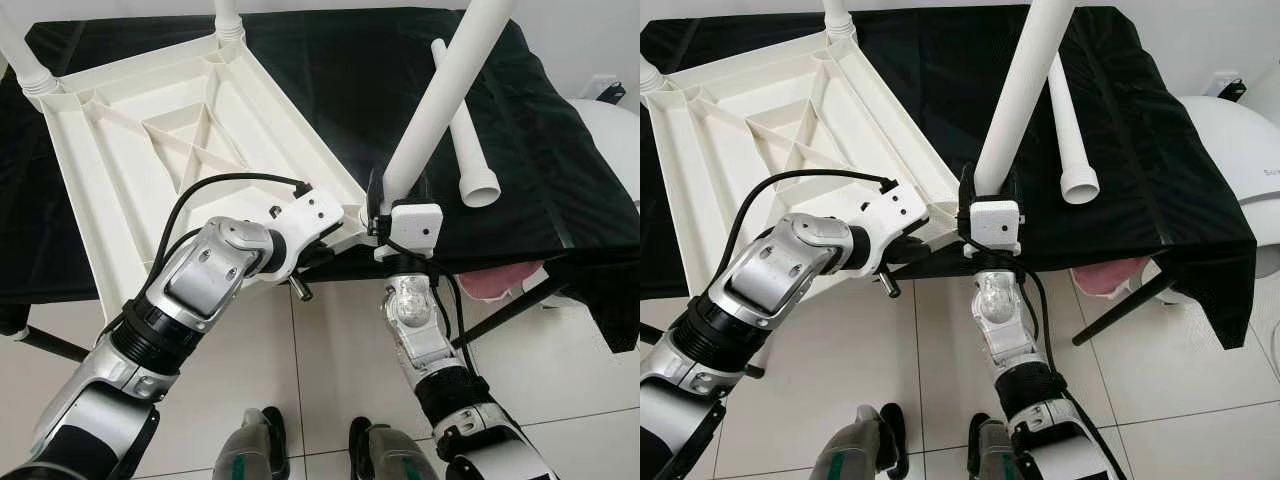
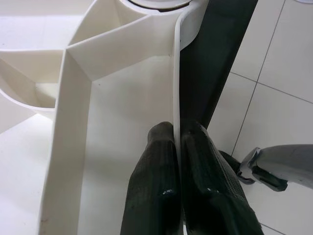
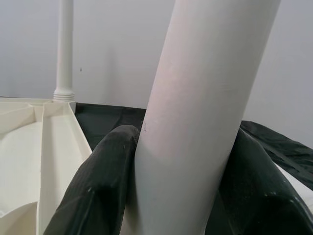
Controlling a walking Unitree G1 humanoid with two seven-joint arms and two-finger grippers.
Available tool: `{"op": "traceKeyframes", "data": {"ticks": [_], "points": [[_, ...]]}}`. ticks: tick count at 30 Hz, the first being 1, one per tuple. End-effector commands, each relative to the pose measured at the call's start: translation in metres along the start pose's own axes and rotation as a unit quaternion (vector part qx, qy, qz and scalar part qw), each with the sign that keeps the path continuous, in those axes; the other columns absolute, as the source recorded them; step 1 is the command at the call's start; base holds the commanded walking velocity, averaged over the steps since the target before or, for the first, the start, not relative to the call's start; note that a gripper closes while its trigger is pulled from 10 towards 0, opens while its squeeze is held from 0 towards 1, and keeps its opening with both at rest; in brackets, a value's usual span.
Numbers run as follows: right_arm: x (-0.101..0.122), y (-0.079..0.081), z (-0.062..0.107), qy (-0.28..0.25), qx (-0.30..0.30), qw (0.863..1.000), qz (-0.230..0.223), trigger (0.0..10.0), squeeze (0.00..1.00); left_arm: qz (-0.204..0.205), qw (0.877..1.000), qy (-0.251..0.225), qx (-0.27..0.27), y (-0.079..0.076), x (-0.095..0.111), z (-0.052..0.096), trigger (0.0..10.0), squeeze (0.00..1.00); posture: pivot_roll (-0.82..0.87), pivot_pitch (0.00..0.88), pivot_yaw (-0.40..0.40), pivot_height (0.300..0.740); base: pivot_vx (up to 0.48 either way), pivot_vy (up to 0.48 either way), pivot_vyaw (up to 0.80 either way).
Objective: Building children table
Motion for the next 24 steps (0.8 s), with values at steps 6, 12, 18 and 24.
{"op": "traceKeyframes", "data": {"ticks": [6, 12, 18, 24], "points": [[-0.05, -0.028, 0.02, 0.105, -0.003, 0.994, 0.023, 10.0, 0.0, -0.011, 0.994, -0.023, 0.106, 0.042, 0.015, 0.023, 10.0, 0.0, -0.02, 0.189, -0.001, 0.74, 0.0, 0.0, 0.0], [-0.055, -0.032, 0.016, 0.12, 0.013, 0.993, 0.006, 10.0, 0.0, -0.011, 0.994, -0.022, 0.107, 0.043, 0.015, 0.024, 10.0, 0.0, -0.02, 0.192, 0.001, 0.74, 0.0, 0.0, 0.0], [-0.054, -0.028, 0.013, 0.113, 0.058, 0.992, 0.002, 10.0, 0.0, -0.013, 0.994, -0.022, 0.108, 0.044, 0.015, 0.026, 10.0, 0.0, -0.02, 0.197, 0.004, 0.74, 0.0, 0.0, 0.0], [-0.05, -0.019, 0.016, 0.096, 0.121, 0.988, -0.013, 10.0, 0.0, -0.013, 0.994, -0.021, 0.108, 0.044, 0.015, 0.026, 10.0, 0.0, -0.02, 0.201, 0.003, 0.74, 0.0, 0.0, 0.0]]}}
Point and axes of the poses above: a point about 5 cm out from each wrist's last joint towards the gripper, its own z axis pointing back from the gripper into the wrist, its own x axis along the axis of the wrist's last joint, y = z × x, the point moved 6 cm from there along -z, pointing out of the wrist towards the gripper, and after that the axes turned 5 degrees about z, right-handed, at the moved point
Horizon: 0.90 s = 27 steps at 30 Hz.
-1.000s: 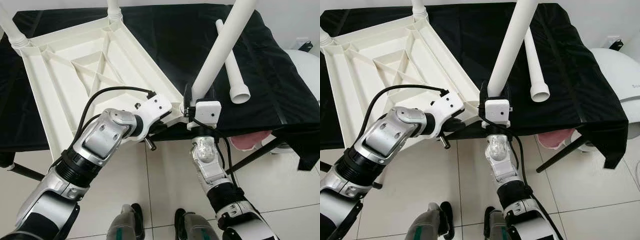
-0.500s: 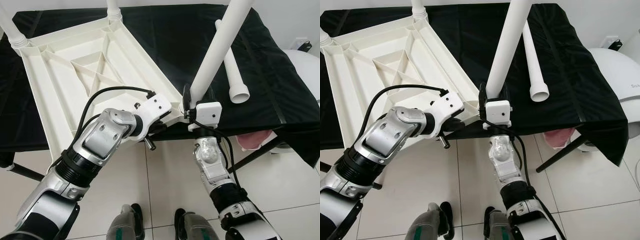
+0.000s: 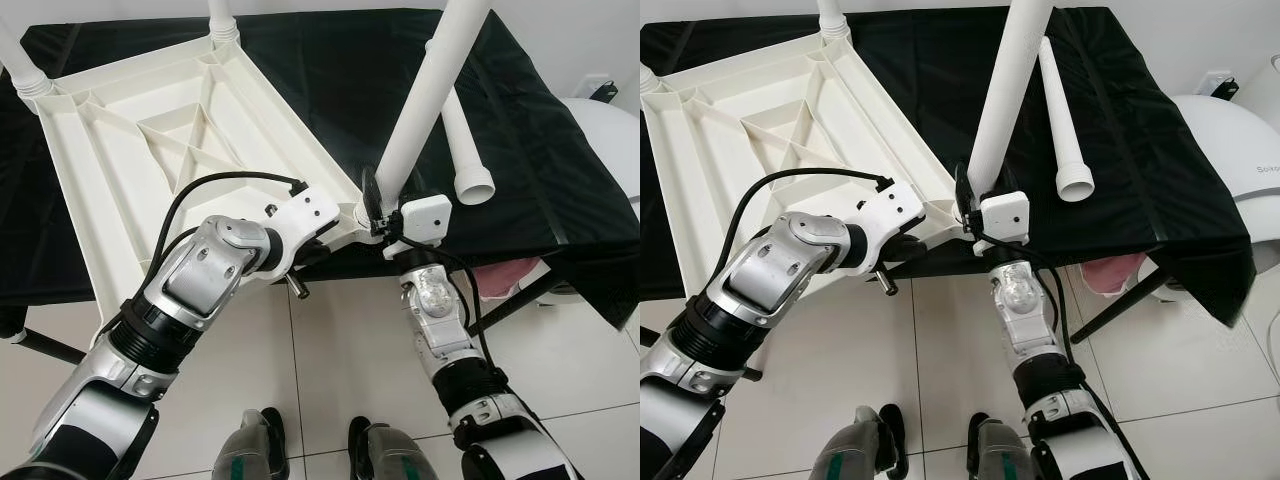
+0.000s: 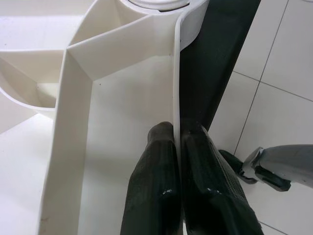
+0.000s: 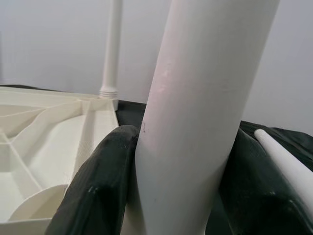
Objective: Building children table
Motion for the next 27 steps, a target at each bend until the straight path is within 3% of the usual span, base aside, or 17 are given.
{"op": "traceKeyframes", "data": {"ticks": [1, 15, 27], "points": [[-0.0477, -0.0144, 0.0317, 0.103, -0.003, 0.995, -0.007, 10.0, 0.0, -0.015, 0.995, -0.025, 0.099, 0.0392, 0.0173, 0.0246, 10.0, 0.0, -0.02, 0.201, 0.003, 0.74, 0.0, 0.0, 0.0], [-0.0465, -0.0161, 0.0343, 0.095, 0.064, 0.992, -0.056, 10.0, 0.0, -0.014, 0.995, -0.025, 0.1, 0.0394, 0.0171, 0.0246, 10.0, 0.0, -0.02, 0.204, -0.001, 0.74, 0.0, 0.0, 0.0], [-0.0452, -0.0162, 0.0351, 0.09, 0.068, 0.991, -0.067, 10.0, 0.0, -0.014, 0.995, -0.027, 0.1, 0.0385, 0.0178, 0.0242, 10.0, 0.0, -0.02, 0.198, -0.003, 0.74, 0.0, 0.0, 0.0]]}}
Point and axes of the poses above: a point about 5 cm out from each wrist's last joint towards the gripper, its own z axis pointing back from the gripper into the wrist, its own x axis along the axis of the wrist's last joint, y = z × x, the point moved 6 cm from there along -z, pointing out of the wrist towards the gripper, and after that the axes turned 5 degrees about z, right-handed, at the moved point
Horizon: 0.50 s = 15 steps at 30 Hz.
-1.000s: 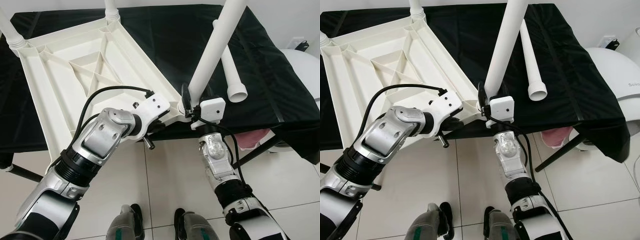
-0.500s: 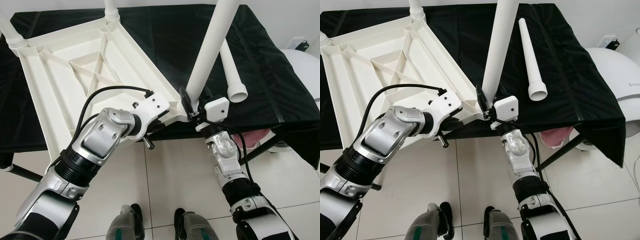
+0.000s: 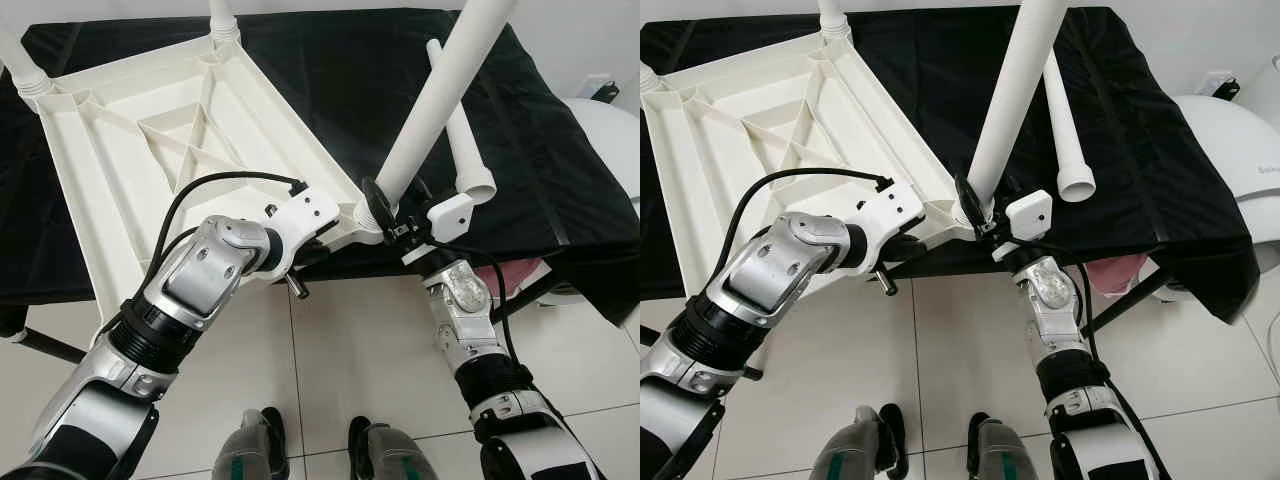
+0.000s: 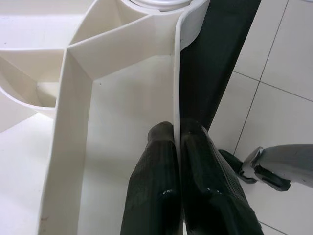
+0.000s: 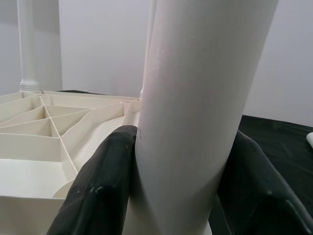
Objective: Building children table
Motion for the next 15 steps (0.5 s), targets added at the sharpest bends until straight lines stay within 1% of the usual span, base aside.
{"op": "traceKeyframes", "data": {"ticks": [1, 7, 9, 15], "points": [[-0.042, -0.006, 0.03, 0.091, -0.035, 0.995, -0.023, 10.0, 0.0, -0.014, 0.995, -0.028, 0.1, 0.038, 0.018, 0.024, 10.0, 0.0, -0.02, 0.198, -0.003, 0.74, 0.0, 0.0, 0.0], [-0.044, 0.0, 0.033, 0.095, -0.047, 0.994, -0.029, 10.0, 0.0, -0.015, 0.994, -0.029, 0.101, 0.039, 0.019, 0.024, 10.0, 0.0, -0.02, 0.192, -0.005, 0.74, 0.0, 0.0, 0.0], [-0.045, 0.006, 0.033, 0.097, -0.058, 0.993, -0.021, 10.0, 0.0, -0.016, 0.994, -0.029, 0.1, 0.038, 0.019, 0.024, 10.0, 0.0, -0.02, 0.188, -0.002, 0.74, 0.0, 0.0, 0.0], [-0.043, 0.01, 0.031, 0.098, -0.056, 0.994, -0.012, 10.0, 0.0, -0.016, 0.994, -0.029, 0.099, 0.038, 0.02, 0.023, 10.0, 0.0, -0.02, 0.189, -0.001, 0.74, 0.0, 0.0, 0.0]]}}
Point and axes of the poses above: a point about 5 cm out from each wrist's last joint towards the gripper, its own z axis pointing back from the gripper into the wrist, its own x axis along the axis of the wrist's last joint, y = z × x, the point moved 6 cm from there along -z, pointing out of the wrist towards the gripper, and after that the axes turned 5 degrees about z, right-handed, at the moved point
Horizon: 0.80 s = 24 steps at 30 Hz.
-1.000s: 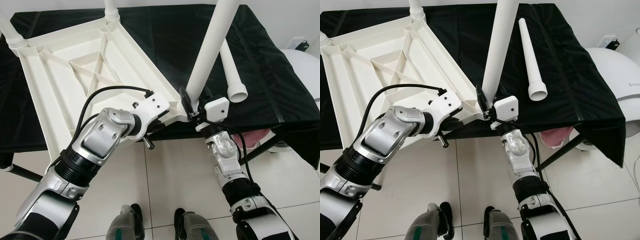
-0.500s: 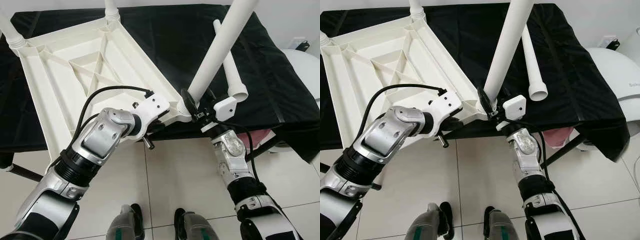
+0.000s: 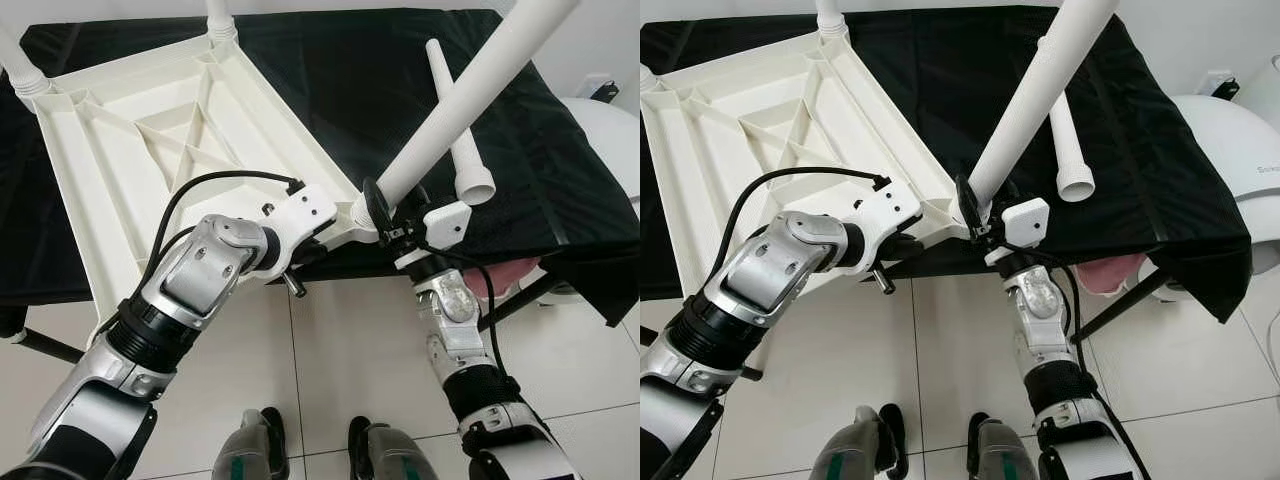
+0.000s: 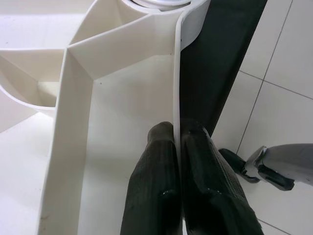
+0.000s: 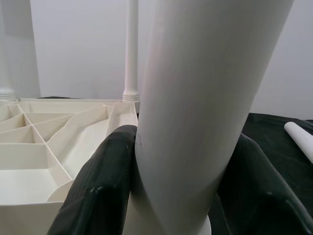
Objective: Building children table
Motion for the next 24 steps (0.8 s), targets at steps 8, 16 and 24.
{"op": "traceKeyframes", "data": {"ticks": [8, 16, 24], "points": [[-0.043, 0.0, 0.018, 0.111, 0.02, 0.994, 0.006, 10.0, 0.0, -0.014, 0.995, -0.032, 0.093, 0.036, 0.021, 0.021, 10.0, 0.0, -0.02, 0.192, -0.002, 0.74, 0.0, 0.0, 0.0], [-0.044, 0.002, 0.008, 0.132, 0.067, 0.989, 0.02, 10.0, 0.0, -0.013, 0.995, -0.032, 0.095, 0.037, 0.021, 0.022, 10.0, 0.0, -0.02, 0.193, -0.004, 0.74, 0.0, 0.0, 0.0], [-0.045, -0.003, 0.002, 0.146, 0.088, 0.985, 0.028, 10.0, 0.0, -0.012, 0.995, -0.032, 0.097, 0.038, 0.021, 0.023, 10.0, 0.0, -0.02, 0.198, -0.003, 0.74, 0.0, 0.0, 0.0]]}}
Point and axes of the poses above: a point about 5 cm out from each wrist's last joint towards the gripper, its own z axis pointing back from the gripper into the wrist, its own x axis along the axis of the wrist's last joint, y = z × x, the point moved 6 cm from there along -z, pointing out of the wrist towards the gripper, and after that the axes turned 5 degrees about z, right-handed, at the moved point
